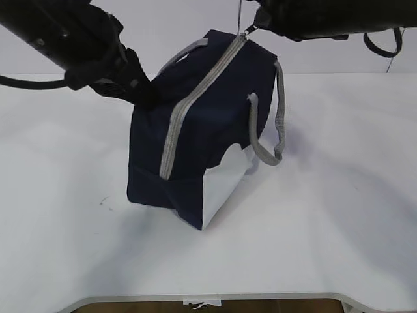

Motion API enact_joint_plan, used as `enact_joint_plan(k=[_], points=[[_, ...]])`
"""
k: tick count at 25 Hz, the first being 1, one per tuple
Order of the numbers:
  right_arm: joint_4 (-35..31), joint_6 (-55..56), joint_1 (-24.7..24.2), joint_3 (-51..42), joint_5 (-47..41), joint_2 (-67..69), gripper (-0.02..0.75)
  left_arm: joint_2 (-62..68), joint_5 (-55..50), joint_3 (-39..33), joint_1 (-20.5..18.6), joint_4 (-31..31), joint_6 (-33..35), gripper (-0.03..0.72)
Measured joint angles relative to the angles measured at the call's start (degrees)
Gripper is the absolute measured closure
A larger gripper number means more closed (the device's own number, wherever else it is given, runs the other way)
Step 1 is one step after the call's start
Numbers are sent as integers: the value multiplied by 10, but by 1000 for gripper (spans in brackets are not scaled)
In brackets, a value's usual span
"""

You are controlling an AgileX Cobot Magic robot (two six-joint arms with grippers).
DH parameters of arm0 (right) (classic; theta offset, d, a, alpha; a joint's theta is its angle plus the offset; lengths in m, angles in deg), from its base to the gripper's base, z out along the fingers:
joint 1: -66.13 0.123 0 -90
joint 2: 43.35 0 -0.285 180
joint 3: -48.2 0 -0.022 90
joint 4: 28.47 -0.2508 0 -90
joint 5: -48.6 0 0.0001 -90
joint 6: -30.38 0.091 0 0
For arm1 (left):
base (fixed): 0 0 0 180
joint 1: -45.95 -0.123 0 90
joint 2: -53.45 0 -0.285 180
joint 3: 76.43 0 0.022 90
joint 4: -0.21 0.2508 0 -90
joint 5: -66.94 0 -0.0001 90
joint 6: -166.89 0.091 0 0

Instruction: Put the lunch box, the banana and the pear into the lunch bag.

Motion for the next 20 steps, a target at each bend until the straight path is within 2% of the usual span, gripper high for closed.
enact_joint_plan(k=[16,20], points=[[25,0,-19,99,-70,103,737,-44,-95,0,0,81,-20,692],[17,0,-22,128,-117,111,737,-44,-94,0,0,89,-25,691]])
